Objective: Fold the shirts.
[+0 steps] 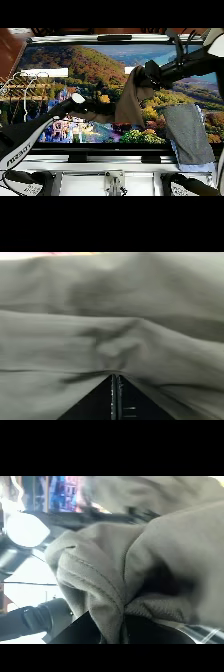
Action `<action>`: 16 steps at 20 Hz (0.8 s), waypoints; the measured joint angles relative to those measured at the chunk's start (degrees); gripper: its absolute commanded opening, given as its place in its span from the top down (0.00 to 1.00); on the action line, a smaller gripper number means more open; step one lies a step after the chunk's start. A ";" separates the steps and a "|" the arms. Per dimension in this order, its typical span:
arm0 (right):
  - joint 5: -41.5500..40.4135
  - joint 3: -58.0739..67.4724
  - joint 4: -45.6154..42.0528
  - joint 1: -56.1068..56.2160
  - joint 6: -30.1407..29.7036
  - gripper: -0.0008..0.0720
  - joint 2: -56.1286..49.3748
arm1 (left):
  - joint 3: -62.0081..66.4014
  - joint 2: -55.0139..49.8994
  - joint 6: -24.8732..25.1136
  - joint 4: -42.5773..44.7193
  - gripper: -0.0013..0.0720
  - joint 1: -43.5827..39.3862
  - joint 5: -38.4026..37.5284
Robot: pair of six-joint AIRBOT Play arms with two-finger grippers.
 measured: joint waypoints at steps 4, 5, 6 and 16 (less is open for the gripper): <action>0.66 -0.02 -5.11 2.93 2.40 0.90 1.79 | -0.02 0.85 1.03 -0.59 0.95 -0.17 1.31; 0.66 -0.02 -6.64 3.76 2.64 0.90 1.46 | -0.04 1.79 1.01 0.42 0.95 1.42 0.81; 0.57 0.00 -7.89 4.81 2.64 0.90 0.79 | -0.07 3.15 0.94 2.10 0.95 3.72 0.04; -14.36 -0.02 -8.22 21.00 -1.14 0.89 -16.26 | -0.07 23.85 0.11 19.02 0.95 34.62 -13.81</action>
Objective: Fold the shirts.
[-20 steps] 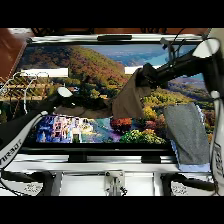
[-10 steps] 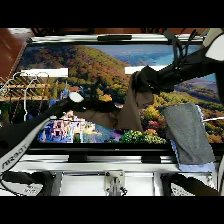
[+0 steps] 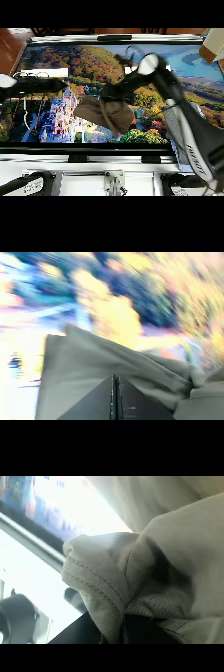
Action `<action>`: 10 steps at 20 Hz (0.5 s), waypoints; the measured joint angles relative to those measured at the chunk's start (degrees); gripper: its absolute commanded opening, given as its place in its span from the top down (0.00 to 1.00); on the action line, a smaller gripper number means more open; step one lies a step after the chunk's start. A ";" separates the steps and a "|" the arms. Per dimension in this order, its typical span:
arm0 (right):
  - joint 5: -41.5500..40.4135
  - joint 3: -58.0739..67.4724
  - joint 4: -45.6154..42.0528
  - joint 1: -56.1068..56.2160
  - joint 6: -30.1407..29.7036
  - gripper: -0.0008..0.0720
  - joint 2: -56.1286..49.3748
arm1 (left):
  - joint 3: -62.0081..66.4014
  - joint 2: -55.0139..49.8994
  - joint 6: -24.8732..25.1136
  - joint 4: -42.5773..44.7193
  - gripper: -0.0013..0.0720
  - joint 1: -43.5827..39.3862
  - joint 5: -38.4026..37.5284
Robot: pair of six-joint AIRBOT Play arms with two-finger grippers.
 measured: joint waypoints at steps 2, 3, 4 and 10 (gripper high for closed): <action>-5.62 0.00 1.95 2.54 -0.15 0.35 -5.18 | 0.00 3.19 -0.02 0.72 0.94 4.15 -2.01; -8.22 0.00 4.09 3.41 -0.52 0.24 -7.52 | 0.00 4.50 -0.02 1.07 0.94 5.62 -2.73; -10.62 0.00 7.10 4.11 -1.53 0.24 -9.77 | 0.00 5.46 -0.02 1.27 0.94 6.58 -3.39; -10.64 0.00 14.38 0.90 -5.57 0.24 -12.46 | -1.38 7.63 -0.11 1.77 0.94 8.63 -5.40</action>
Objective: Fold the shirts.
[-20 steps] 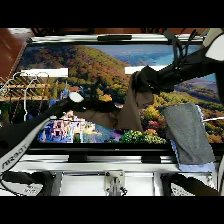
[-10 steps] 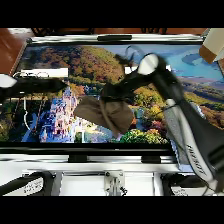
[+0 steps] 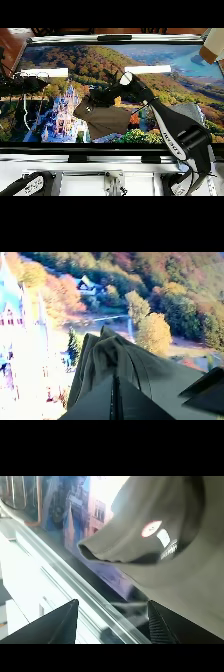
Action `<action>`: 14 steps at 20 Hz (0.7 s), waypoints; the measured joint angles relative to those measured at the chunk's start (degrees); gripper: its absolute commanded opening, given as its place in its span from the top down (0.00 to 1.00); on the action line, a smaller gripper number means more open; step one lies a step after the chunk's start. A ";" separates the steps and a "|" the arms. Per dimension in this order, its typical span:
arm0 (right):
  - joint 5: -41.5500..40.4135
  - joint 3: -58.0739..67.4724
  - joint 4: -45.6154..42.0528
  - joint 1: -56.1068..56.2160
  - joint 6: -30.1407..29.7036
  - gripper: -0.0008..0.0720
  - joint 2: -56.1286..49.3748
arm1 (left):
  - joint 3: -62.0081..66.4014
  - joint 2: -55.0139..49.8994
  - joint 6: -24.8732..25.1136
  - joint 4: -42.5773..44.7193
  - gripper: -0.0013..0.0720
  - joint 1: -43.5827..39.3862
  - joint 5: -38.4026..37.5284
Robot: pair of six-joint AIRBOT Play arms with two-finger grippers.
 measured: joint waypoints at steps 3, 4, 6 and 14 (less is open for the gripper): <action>7.98 0.00 -11.67 -4.70 2.01 0.24 3.65 | -1.40 0.24 0.00 0.09 0.94 0.17 -0.39; 11.52 0.00 -16.87 -6.32 2.91 0.24 4.68 | -1.73 0.31 0.00 0.11 0.94 0.28 -0.42; 19.32 -1.07 -26.21 -9.77 4.07 0.23 5.92 | -2.10 0.37 0.02 0.15 0.94 0.31 -0.68; 16.48 -18.93 -20.26 -14.51 5.44 0.05 7.06 | -2.51 1.03 0.48 0.11 0.94 0.28 -1.07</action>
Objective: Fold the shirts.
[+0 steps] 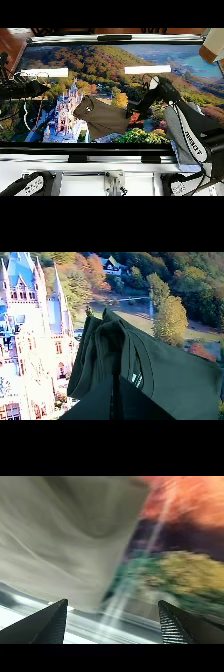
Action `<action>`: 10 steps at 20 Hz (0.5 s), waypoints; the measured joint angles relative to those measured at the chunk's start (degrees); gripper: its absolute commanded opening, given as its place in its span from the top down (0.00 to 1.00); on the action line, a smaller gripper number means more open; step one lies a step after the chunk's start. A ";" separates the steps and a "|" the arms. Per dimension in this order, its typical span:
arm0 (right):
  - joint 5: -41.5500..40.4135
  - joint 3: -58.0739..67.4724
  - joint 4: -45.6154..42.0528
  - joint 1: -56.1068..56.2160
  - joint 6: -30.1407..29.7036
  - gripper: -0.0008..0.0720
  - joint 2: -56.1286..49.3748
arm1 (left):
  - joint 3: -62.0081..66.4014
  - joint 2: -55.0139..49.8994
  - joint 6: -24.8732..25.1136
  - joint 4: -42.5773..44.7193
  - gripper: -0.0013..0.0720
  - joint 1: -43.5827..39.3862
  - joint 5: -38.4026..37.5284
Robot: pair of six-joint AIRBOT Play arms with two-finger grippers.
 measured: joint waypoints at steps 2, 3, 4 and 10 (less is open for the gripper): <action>-4.48 -3.96 4.00 -0.28 -1.11 0.05 -0.07 | 0.00 0.13 0.02 0.00 0.94 0.00 -0.07; -6.60 -5.49 6.08 -0.37 -1.70 0.05 -0.07 | 0.00 0.17 0.02 0.00 0.94 0.00 -0.15; -8.66 -6.69 8.02 -0.35 -2.25 0.06 -0.09 | 0.00 0.20 0.02 0.02 0.94 0.00 -0.24; -14.75 -9.35 18.56 0.26 -6.47 0.90 -1.68 | 0.00 0.26 0.02 0.00 0.94 0.00 -1.38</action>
